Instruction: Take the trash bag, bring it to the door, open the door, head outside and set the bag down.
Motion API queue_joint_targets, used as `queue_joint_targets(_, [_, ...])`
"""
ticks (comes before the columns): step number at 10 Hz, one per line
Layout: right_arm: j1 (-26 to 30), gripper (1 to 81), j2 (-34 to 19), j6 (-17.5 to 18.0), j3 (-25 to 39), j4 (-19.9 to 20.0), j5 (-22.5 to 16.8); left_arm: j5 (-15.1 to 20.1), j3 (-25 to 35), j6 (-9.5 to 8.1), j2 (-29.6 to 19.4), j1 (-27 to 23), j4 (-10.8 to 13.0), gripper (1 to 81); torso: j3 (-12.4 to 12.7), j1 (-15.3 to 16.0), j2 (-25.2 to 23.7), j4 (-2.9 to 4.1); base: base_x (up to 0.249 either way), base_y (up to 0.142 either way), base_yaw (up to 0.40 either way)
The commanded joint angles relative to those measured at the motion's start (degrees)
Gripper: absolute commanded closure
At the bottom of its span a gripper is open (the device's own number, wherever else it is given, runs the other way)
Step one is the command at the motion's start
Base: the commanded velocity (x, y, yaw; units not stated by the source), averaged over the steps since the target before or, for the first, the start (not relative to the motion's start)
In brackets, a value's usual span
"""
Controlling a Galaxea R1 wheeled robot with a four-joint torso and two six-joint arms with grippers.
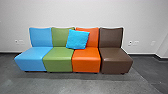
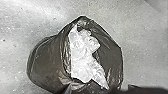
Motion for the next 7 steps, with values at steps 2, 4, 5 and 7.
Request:
queue_joint_targets(2, [5.5,1.0,-3.0,0.4,2.6,0.6,-2.7,4.6,-0.3,-0.08,-0.6,-9.8,-1.9,1.0,-6.3,4.5,-6.9,0.00,0.000,0.000,0.000])
queue_joint_targets(4, [5.6,1.0,-3.3,0.4,3.0,0.6,-2.7,4.7,-0.3,-0.08,-0.1,-10.7,-1.9,1.0,-10.0,6.9,-10.8,0.00,0.000,0.000,0.000])
queue_joint_targets(5, [5.6,1.0,-3.7,0.4,3.4,0.6,-2.7,4.7,-0.3,-0.08,0.0,-11.1,-1.9,1.0,-7.8,8.2,-12.8,0.00,0.000,0.000,0.000])
queue_joint_targets(7, [5.5,1.0,-3.9,0.4,3.4,0.6,-2.7,4.7,-0.3,-0.08,0.1,-12.1,-1.9,1.0,-9.0,10.3,-16.1,0.00,0.000,0.000,0.000])
